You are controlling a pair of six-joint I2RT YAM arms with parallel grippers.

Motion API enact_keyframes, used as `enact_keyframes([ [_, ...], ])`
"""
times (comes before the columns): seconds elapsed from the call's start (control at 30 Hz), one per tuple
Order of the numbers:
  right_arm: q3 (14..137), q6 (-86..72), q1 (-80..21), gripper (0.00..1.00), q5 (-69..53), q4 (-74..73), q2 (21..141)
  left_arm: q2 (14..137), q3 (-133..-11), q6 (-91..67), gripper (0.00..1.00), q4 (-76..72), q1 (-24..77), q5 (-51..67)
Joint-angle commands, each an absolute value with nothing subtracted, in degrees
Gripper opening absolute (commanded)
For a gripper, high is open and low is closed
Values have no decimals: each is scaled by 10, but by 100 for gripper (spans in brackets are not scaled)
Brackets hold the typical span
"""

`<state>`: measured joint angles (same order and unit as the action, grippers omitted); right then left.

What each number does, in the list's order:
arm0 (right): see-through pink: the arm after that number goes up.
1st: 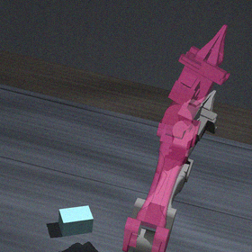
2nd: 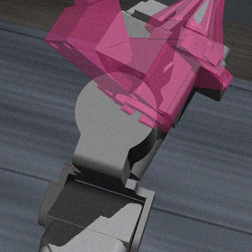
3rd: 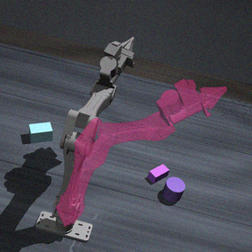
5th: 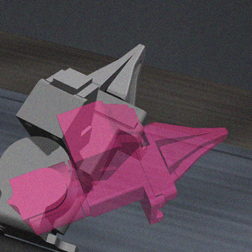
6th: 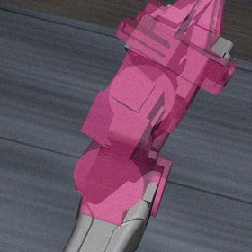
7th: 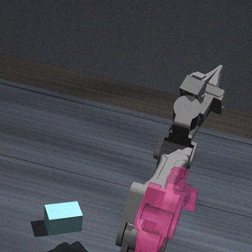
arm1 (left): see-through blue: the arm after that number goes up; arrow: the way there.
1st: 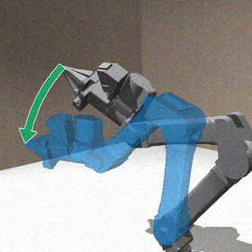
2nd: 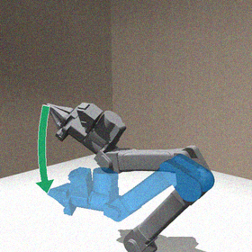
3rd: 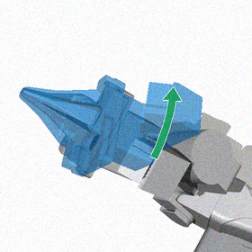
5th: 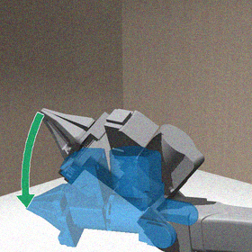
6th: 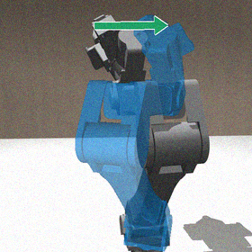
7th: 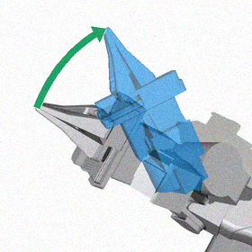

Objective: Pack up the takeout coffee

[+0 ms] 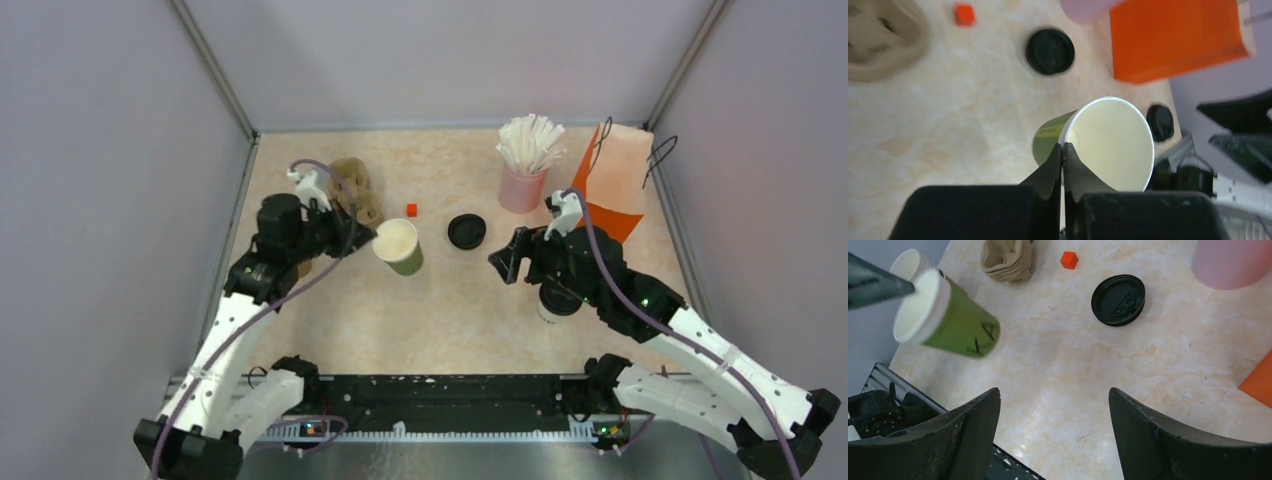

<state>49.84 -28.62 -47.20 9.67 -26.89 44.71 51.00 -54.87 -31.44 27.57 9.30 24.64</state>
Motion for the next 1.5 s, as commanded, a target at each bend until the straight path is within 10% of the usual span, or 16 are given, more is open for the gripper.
enact_keyframes([
  [0.0, 540, -281, -477, 78, 151, -308, 415, 523, -471, -358, 0, 167, 256, 197],
  [0.23, 550, -292, -477, 78, 192, -338, 372, 666, -475, -351, 0, 81, 467, 103],
  [0.57, 501, -308, -478, 78, 180, -333, 351, 646, -391, -288, 1, 6, 523, -13],
  [0.77, 484, -309, -478, 78, 165, -307, 372, 640, -367, -292, 17, 5, 523, -7],
  [1.03, 480, -322, -477, 82, 175, -270, 453, 576, -419, -258, 98, 73, 523, -11],
  [1.47, 569, -335, -452, 40, 289, -157, 780, 334, -437, -47, 99, 228, 523, -201],
])
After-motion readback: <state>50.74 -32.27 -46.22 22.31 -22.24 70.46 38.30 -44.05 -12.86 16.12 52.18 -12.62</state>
